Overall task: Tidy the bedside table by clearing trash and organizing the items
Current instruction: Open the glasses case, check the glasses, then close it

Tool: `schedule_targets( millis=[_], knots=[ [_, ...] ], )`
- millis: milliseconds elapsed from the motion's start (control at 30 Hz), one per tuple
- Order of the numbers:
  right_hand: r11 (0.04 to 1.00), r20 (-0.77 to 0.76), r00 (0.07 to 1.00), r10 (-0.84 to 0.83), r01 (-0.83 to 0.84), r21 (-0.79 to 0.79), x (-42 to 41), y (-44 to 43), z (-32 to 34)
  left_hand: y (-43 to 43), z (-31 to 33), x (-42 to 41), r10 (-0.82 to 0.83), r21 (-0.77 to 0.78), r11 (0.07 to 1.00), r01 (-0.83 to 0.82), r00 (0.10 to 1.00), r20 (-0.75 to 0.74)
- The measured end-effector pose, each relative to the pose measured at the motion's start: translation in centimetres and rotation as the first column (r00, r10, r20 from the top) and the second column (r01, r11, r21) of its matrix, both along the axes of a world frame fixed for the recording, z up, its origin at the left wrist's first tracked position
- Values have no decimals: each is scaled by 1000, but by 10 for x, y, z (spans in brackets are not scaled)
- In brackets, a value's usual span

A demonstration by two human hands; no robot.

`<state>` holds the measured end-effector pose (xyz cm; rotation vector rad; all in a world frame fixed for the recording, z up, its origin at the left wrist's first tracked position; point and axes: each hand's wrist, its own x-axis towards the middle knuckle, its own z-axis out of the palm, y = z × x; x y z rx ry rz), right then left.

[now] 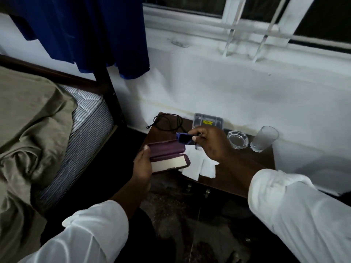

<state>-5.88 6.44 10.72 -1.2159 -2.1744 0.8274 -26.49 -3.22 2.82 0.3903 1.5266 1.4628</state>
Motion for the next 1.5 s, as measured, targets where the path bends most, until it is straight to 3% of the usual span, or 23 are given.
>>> schedule_targets(
  millis=[267,400,900,1233,1300,1400,1500],
  knots=[
    [996,174,984,43,-28,-90,45,-69,49,-25,61,78,-263,7,964,266,951,162],
    [998,241,969,61,-55,-30,64,-96,76,-38,88,97,-353,-13,931,364,911,212],
    [999,345,938,33,-45,25,90,-145,103,-61,114,136,-480,54,875,480,850,218],
    [997,278,960,-12,-10,78,87,-147,87,-57,98,132,-456,79,886,457,830,322],
    [996,206,978,-33,15,86,88,-145,87,-56,97,129,-457,85,886,456,826,330],
    [959,-61,968,-243,249,134,99,-143,87,-53,96,124,-434,79,899,431,849,303],
    [806,-231,806,-545,580,119,111,-141,81,-52,95,118,-439,88,897,433,851,288]
  ],
)
